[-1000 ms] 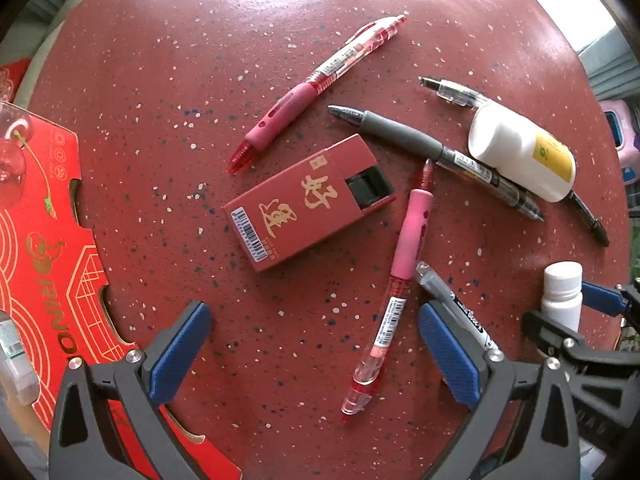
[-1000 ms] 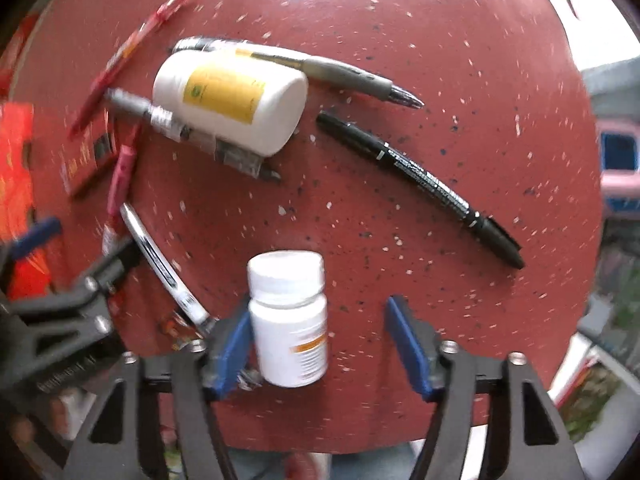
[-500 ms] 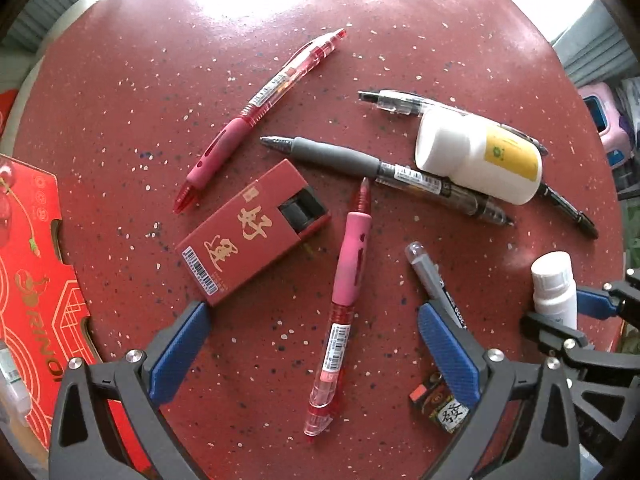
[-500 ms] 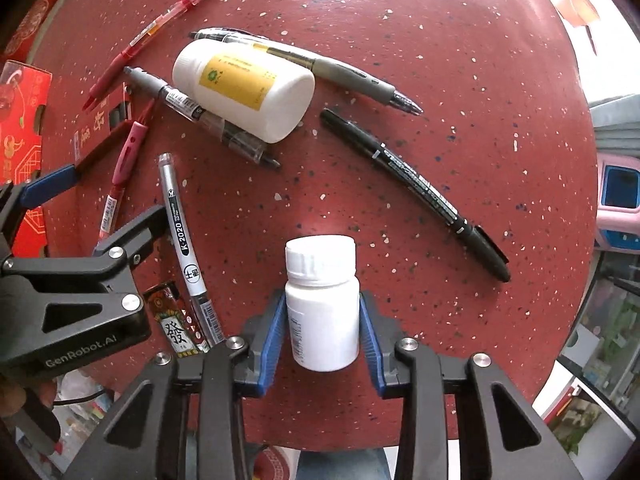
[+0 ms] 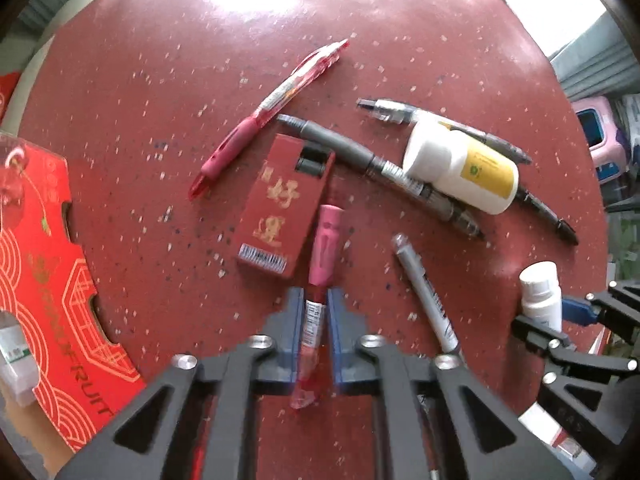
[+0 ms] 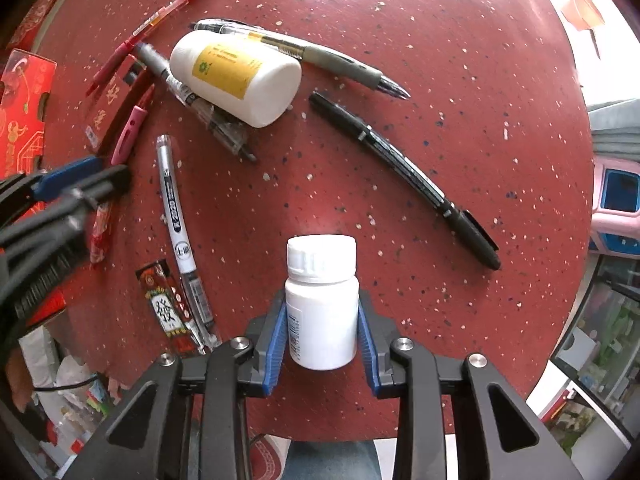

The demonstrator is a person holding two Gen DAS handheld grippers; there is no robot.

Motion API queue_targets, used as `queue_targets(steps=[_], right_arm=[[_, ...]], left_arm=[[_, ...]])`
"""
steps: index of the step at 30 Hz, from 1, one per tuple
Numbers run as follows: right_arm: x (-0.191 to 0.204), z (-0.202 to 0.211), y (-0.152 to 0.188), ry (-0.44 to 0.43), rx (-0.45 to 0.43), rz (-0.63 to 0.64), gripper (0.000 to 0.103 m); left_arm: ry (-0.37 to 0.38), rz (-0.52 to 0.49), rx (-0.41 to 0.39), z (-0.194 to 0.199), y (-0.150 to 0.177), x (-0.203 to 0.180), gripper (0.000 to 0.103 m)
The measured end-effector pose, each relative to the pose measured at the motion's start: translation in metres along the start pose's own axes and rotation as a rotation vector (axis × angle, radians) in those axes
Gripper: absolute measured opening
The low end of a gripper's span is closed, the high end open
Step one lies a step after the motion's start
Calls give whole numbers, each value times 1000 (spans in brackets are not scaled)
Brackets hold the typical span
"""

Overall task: Organize rigid objects
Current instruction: 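Grasp the pink pen with the left tool while the right tool grasps the white pill bottle, then carry the pink pen and white pill bottle over the cardboard tray box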

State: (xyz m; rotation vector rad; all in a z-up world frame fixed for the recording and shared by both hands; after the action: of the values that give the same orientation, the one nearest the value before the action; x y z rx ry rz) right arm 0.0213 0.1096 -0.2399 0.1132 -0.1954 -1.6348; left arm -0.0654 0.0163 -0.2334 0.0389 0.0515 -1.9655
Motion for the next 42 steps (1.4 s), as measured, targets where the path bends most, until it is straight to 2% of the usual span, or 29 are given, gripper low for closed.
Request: queue_targets(steps=[4, 13, 21, 22, 23, 28, 32, 42], right_arm=[[-4, 7, 8, 11, -13, 21, 34], [-7, 20, 19, -14, -28, 21, 34], [-13, 34, 25, -25, -39, 35, 34], [-14, 37, 24, -24, -40, 37, 34], [-15, 40, 22, -25, -44, 35, 34], [-18, 64, 18, -15, -77, 37, 34], [-12, 78, 13, 2, -100, 61, 34], [15, 96, 3, 26, -133, 158, 34]], left_arm=[[20, 24, 30, 1, 7, 2, 11], [89, 103, 39, 16, 29, 8, 11], [109, 87, 24, 36, 36, -3, 11], [116, 83, 19, 40, 36, -4, 11], [124, 77, 14, 40, 30, 11, 11], [161, 55, -39, 59, 27, 15, 11], [191, 94, -86, 78, 21, 23, 11], [205, 202, -159, 103, 26, 40, 11]])
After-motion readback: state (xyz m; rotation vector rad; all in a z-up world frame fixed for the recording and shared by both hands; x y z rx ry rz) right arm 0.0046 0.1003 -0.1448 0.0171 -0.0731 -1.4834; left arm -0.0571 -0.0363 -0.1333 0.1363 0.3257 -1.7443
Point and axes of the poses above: each gripper's, at about its wrist camera, not at the fingertips, and z roughly against the way its jaws point, x to its left, y to its underside, the point moved 10 cm from there along -z, roughly the way its jaws point, and after that the axes turned 6 degrees about z, right-handed, at the moved point
